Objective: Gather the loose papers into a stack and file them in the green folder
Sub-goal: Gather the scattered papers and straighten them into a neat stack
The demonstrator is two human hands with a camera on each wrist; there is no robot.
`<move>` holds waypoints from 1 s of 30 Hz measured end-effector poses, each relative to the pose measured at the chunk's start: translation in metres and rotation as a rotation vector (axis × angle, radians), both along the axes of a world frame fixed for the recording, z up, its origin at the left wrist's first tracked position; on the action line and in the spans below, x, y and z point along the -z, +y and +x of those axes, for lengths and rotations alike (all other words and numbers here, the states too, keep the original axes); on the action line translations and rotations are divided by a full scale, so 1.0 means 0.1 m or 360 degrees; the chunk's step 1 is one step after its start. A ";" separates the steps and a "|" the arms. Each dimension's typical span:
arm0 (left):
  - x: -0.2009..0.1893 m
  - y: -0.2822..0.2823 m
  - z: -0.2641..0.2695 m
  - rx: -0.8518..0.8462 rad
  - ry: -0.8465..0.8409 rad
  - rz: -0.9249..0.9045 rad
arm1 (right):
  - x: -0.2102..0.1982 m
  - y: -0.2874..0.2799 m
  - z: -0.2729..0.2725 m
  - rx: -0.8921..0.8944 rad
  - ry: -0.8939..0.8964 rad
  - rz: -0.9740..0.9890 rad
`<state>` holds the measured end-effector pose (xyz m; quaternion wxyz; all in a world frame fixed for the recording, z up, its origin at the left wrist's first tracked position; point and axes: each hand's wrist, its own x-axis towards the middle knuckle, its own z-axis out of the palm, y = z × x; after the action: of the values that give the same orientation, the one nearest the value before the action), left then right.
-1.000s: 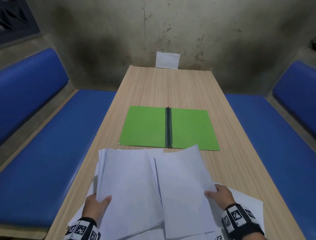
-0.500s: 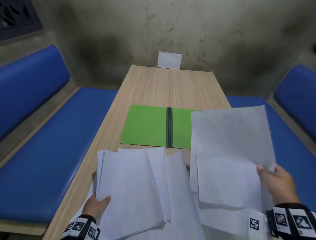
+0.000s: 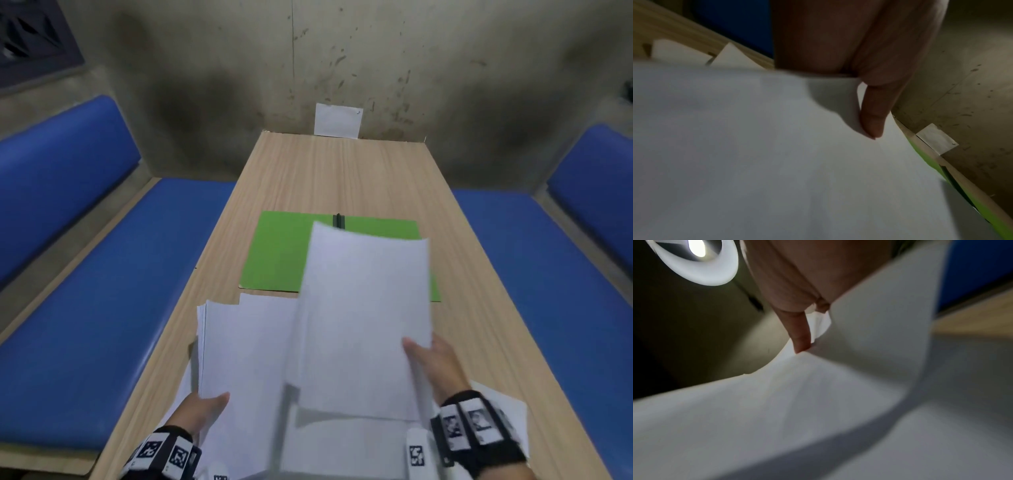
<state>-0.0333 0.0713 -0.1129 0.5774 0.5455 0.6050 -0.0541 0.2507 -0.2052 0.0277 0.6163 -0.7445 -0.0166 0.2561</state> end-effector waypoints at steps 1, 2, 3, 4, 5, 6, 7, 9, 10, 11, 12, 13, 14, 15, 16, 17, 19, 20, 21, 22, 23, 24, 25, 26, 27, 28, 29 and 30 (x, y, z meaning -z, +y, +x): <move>-0.12 -0.05 0.02 0.0001 -0.0040 -0.0008 | 0.10 0.11 -0.09 -0.0051 0.0019 -0.0098; -0.16 -0.08 0.03 0.0008 -0.0060 -0.0008 | 0.19 0.21 -0.18 -0.0112 0.0055 -0.0172; -0.14 -0.07 0.02 0.0011 -0.0083 -0.0018 | 0.27 0.28 -0.25 -0.0190 0.0094 -0.0241; -0.18 -0.09 0.03 -0.0007 -0.0087 -0.0008 | 0.34 0.35 -0.32 -0.0278 0.0124 -0.0311; -0.25 -0.12 0.04 -0.0025 -0.0111 0.0002 | 0.41 0.41 -0.38 -0.0376 0.0133 -0.0387; -0.30 -0.13 0.05 -0.0069 -0.0151 0.0018 | 0.47 0.46 -0.43 -0.0467 0.0132 -0.0448; -0.40 -0.17 0.07 -0.0089 -0.0188 0.0016 | 0.51 0.51 -0.48 -0.0543 0.0117 -0.0494; -0.57 -0.27 0.12 -0.0145 -0.0232 -0.0022 | 0.54 0.59 -0.56 -0.0641 0.0045 -0.0549; -0.60 -0.30 0.14 -0.0166 -0.0277 -0.0068 | 0.56 0.62 -0.59 -0.0684 0.0021 -0.0562; -0.61 -0.33 0.15 -0.0171 -0.0342 -0.0085 | 0.57 0.65 -0.62 -0.0727 0.0009 -0.0568; -0.61 -0.36 0.16 -0.0165 -0.0378 -0.0102 | 0.58 0.68 -0.66 -0.0766 0.0011 -0.0566; -0.58 -0.37 0.17 -0.0144 -0.0394 -0.0079 | 0.57 0.70 -0.69 -0.0812 0.0030 -0.0558; -0.54 -0.39 0.19 -0.0100 -0.0361 -0.0032 | 0.58 0.71 -0.72 -0.0840 0.0041 -0.0542; -0.53 -0.42 0.20 -0.0060 -0.0307 0.0035 | 0.58 0.71 -0.74 -0.0852 0.0068 -0.0527; -0.52 -0.44 0.21 -0.0031 -0.0274 0.0100 | 0.59 0.69 -0.75 -0.0843 0.0082 -0.0488; -0.52 -0.45 0.21 -0.0026 -0.0269 0.0144 | 0.59 0.67 -0.75 -0.0826 0.0096 -0.0445; -0.55 -0.47 0.23 -0.0012 -0.0309 0.0211 | 0.61 0.61 -0.73 -0.0716 0.0108 -0.0326; -0.58 -0.48 0.22 -0.0015 -0.0338 0.0233 | 0.62 0.58 -0.71 -0.0641 0.0137 -0.0249; -0.64 -0.50 0.23 -0.0021 -0.0374 0.0243 | 0.62 0.55 -0.67 -0.0577 0.0197 -0.0167; -0.70 -0.51 0.23 -0.0034 -0.0427 0.0253 | 0.61 0.52 -0.64 -0.0532 0.0249 -0.0074; -0.78 -0.53 0.24 -0.0053 -0.0478 0.0261 | 0.55 0.51 -0.61 -0.0516 0.0311 0.0002; -0.86 -0.54 0.25 -0.0068 -0.0540 0.0267 | 0.48 0.50 -0.58 -0.0522 0.0341 0.0075; -0.94 -0.55 0.25 -0.0095 -0.0593 0.0277 | 0.40 0.48 -0.56 -0.0559 0.0359 0.0141; -1.04 -0.58 0.27 -0.0120 -0.0647 0.0280 | 0.31 0.48 -0.54 -0.0583 0.0370 0.0213; -1.16 -0.61 0.30 -0.0146 -0.0695 0.0284 | 0.21 0.46 -0.53 -0.0597 0.0363 0.0286; -1.25 -0.63 0.32 -0.0175 -0.0760 0.0276 | 0.10 0.44 -0.52 -0.0596 0.0351 0.0352; -1.38 -0.67 0.35 -0.0207 -0.0818 0.0285 | -0.03 0.41 -0.51 -0.0600 0.0308 0.0421; -1.51 -0.72 0.37 -0.0211 -0.0874 0.0285 | -0.16 0.38 -0.49 -0.0599 0.0248 0.0481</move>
<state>0.0034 -0.0003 0.0383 0.6713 0.5478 0.4629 0.1870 0.2016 -0.1671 0.0442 0.6615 -0.6058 -0.1454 0.4175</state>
